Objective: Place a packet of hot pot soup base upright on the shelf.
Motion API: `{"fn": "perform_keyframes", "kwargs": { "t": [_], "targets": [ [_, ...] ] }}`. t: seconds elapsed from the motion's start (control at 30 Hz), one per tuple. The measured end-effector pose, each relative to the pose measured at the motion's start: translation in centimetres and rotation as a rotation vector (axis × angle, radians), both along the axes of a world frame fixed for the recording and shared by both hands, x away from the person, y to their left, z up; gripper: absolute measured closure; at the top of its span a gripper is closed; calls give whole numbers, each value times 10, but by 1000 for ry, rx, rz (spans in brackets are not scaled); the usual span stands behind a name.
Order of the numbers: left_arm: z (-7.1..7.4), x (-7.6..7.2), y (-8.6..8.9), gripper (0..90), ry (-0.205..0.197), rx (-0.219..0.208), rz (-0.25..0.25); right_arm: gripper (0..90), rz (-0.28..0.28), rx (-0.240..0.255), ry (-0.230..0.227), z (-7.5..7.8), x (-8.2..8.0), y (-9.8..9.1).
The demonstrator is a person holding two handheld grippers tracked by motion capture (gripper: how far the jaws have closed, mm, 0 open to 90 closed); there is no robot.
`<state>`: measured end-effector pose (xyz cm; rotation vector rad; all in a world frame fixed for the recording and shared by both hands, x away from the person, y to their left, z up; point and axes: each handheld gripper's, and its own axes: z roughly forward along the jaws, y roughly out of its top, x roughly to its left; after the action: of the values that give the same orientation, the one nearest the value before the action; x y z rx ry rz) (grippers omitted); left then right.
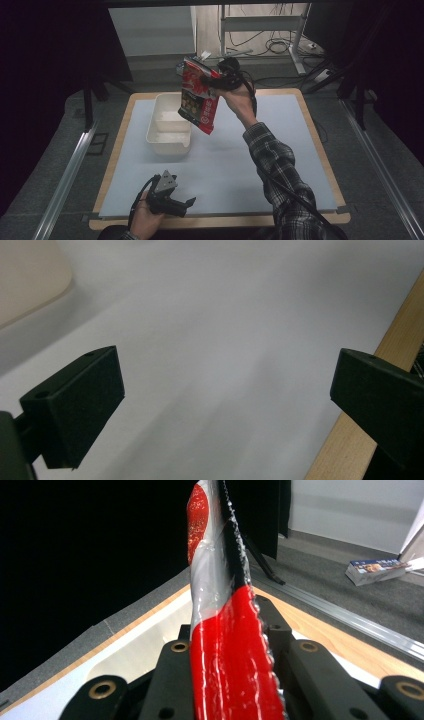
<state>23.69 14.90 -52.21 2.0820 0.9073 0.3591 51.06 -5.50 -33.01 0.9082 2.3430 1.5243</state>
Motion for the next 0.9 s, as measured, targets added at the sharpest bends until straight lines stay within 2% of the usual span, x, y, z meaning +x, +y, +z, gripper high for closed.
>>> {"fn": "perform_keyframes", "kwargs": {
  "t": [0.2, 0.43, 0.57, 0.9],
  "targets": [
    [0, 1, 1, 0, 3, -3, 4, 737, 13, -1, 10, -5, 18, 22],
    [1, 0, 0, 9, 5, -9, -3, 737, 15, -10, -2, -7, 34, 41],
    [3, -1, 0, 22, -7, -21, -8, 737, 12, -19, -10, -7, 39, 47],
    [5, -1, 1, 37, -11, -62, -19, 737, -1, -4, -30, -11, 59, 65]
  ]
}}
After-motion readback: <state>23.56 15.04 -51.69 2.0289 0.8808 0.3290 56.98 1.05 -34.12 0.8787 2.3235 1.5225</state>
